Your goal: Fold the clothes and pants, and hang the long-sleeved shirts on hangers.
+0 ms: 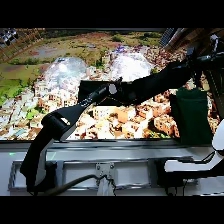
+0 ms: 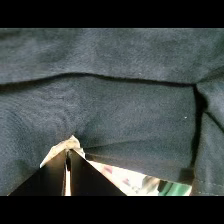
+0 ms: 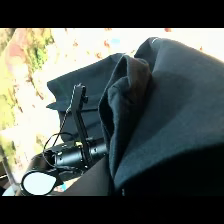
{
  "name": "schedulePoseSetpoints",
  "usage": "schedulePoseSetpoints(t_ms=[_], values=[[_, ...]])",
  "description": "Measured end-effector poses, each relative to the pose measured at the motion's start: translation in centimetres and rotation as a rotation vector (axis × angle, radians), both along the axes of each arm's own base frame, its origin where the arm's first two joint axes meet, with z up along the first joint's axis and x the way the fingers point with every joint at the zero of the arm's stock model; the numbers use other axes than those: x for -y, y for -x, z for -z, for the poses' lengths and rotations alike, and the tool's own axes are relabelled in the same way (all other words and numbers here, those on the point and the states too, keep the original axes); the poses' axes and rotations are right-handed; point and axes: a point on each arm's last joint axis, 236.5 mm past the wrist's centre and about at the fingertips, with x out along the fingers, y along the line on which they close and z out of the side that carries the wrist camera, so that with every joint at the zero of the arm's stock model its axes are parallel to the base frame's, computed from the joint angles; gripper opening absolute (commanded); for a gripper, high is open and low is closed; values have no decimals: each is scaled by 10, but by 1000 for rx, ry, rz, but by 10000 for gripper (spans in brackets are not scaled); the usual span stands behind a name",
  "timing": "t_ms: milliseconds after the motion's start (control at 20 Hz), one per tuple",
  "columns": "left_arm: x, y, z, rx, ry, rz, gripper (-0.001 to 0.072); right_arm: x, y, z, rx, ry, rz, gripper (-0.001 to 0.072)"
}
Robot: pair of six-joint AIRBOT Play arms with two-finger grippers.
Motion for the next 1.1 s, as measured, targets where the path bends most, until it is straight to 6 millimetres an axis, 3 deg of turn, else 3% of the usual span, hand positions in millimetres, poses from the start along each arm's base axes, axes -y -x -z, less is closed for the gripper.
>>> schedulePoseSetpoints(t_ms=[150,250,450,600,800,950,1100], values=[[2,-3,-14,12,32,5,4,2,1,1,-8,13,3,22],[-3,-9,-34,48,66,32,4,5,2,3,-13,25,4,22],[-49,-45,-79,168,87,92,4,2,3,6,-19,42,-6,22],[-116,-68,-102,244,8,153,3,-16,2,8,-18,56,-49,22],[-227,-80,-114,315,-238,180,4,-68,-5,9,19,73,-138,22],[-307,-56,-115,309,-421,167,3,-120,-10,15,37,83,-203,22],[-365,-5,-105,277,-528,136,4,-178,-13,30,52,89,-269,23]])
